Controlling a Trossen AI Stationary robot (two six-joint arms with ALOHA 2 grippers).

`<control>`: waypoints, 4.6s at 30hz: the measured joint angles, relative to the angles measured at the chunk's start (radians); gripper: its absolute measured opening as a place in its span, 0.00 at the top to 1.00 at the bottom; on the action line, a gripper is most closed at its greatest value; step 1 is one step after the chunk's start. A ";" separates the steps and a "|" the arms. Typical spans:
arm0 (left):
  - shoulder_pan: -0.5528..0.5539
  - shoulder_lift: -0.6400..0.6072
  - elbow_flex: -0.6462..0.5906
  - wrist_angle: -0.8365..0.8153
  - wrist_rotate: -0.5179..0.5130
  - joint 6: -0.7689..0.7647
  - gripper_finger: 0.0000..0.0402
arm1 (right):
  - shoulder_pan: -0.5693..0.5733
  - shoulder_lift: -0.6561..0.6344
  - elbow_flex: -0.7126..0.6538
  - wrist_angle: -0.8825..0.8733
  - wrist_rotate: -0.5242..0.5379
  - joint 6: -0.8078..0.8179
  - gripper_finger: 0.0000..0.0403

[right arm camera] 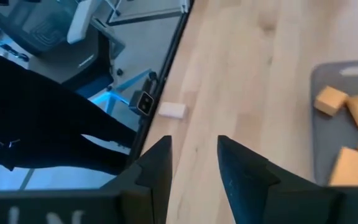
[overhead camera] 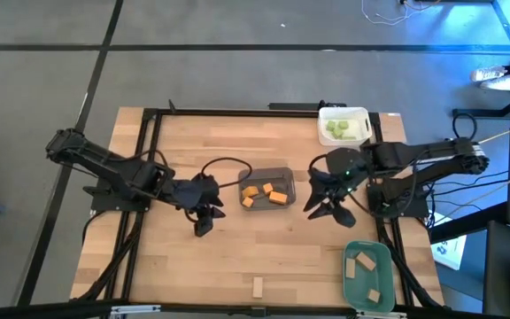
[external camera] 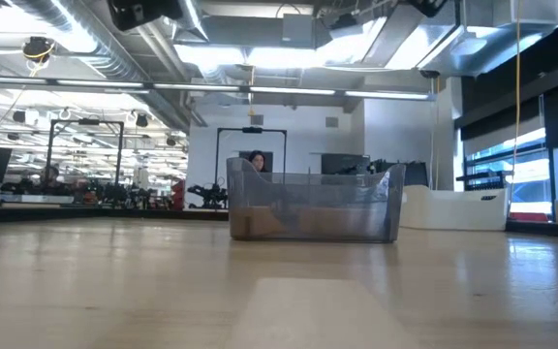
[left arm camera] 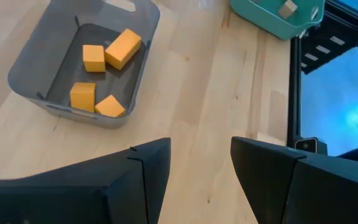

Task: Sort & place blocks by color
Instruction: Put the brown block in the blue bin

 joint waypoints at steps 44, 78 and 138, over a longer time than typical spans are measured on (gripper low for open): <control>-0.072 0.115 0.099 0.116 -0.004 0.572 0.60 | 0.064 0.046 0.023 0.223 0.054 -0.125 0.66; -0.047 0.437 0.611 -0.537 0.073 0.769 0.60 | 0.254 0.396 0.351 -0.308 0.368 -0.295 0.66; -0.142 0.036 0.610 -0.734 -0.317 0.271 0.60 | 0.305 1.153 0.758 -0.107 0.120 -1.236 0.66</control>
